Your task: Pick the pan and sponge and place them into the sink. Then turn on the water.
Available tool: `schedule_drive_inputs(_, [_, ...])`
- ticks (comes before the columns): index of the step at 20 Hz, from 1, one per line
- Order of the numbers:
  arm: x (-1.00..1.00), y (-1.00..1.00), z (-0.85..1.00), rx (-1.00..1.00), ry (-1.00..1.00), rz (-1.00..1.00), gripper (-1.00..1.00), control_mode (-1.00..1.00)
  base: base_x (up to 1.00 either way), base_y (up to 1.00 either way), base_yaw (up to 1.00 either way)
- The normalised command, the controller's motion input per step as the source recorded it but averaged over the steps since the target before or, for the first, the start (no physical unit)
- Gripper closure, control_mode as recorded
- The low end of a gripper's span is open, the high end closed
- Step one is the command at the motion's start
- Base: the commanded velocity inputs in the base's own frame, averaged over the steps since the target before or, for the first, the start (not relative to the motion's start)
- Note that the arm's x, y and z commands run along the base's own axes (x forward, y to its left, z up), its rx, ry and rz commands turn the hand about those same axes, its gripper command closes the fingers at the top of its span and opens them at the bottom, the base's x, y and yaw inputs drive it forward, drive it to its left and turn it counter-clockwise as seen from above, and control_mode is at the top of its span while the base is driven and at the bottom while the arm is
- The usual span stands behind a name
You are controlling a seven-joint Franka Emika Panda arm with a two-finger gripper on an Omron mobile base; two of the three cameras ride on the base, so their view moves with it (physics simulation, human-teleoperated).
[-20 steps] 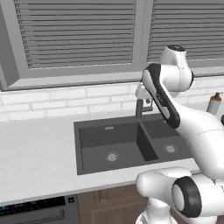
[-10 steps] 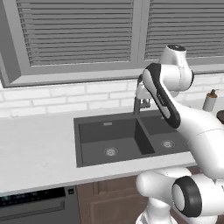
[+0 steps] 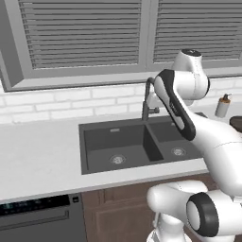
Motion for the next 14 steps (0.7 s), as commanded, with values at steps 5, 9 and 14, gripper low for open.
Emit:
schedule_drive_inputs(5, [0.0,0.0,0.0,0.0,0.0,0.0,-1.0,1.0,0.01,-0.57,0.0])
schedule_drive_inputs(9, [0.0,0.0,0.0,0.0,0.0,0.0,-1.0,1.0,0.06,-0.71,0.0])
schedule_drive_inputs(14, [0.0,0.0,0.0,0.0,0.0,0.0,-1.0,1.0,0.12,-0.61,0.0])
